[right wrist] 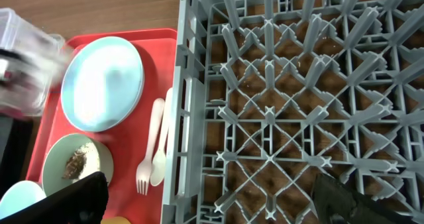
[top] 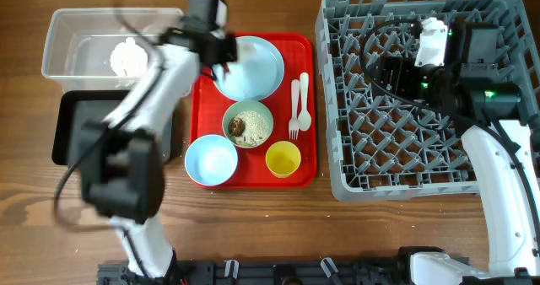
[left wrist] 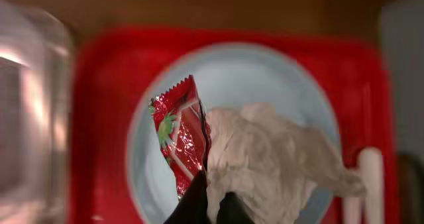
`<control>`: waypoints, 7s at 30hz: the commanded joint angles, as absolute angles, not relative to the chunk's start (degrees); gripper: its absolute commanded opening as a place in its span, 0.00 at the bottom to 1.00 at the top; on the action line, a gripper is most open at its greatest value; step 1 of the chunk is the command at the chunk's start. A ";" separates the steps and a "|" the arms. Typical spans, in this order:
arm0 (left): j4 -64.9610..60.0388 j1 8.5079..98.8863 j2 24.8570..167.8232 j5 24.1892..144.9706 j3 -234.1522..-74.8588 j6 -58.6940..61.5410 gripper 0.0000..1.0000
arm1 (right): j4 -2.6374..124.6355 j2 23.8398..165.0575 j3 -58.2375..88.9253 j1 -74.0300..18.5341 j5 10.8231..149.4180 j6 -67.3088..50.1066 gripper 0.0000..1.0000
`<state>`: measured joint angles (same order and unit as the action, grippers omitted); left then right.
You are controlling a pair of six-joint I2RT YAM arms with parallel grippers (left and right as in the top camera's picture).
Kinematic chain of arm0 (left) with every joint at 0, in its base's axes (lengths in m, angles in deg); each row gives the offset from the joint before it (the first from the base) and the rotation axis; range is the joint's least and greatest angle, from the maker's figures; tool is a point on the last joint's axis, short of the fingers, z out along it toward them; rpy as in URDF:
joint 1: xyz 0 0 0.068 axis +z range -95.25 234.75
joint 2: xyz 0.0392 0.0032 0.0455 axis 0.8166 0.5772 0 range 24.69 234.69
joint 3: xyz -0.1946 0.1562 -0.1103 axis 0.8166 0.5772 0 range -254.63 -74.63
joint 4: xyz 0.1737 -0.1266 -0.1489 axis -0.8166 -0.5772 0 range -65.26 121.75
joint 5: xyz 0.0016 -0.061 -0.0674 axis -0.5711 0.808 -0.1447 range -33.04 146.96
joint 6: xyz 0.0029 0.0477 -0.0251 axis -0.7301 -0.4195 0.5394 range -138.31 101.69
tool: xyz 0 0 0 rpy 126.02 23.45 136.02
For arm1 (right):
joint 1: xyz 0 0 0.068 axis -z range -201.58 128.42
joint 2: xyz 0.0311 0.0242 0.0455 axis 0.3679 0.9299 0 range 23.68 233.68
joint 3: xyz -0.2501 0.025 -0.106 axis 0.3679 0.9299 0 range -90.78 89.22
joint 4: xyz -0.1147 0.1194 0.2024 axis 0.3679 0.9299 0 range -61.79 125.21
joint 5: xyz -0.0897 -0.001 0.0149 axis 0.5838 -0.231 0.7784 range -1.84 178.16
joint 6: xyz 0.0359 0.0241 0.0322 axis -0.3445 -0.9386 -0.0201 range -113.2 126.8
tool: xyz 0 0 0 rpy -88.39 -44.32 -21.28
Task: Sort waste into correct bins and load items into the dishwasher rack
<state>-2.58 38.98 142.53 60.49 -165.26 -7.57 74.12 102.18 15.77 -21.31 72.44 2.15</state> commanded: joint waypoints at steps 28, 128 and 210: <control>-4.07 62.58 131.34 56.43 -167.79 -3.07 0.87 | 74.17 102.28 14.59 -21.18 73.33 2.33 1.00; -22.78 84.18 120.35 111.68 -145.50 -24.53 0.04 | 75.26 102.33 14.59 -21.18 73.14 2.15 1.00; 5.46 96.31 114.40 132.42 -134.07 15.40 0.04 | 76.29 102.33 14.59 -21.18 72.68 2.11 1.00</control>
<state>5.22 102.62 119.78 135.79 -131.23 13.61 76.77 102.18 15.77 -21.31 72.79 2.15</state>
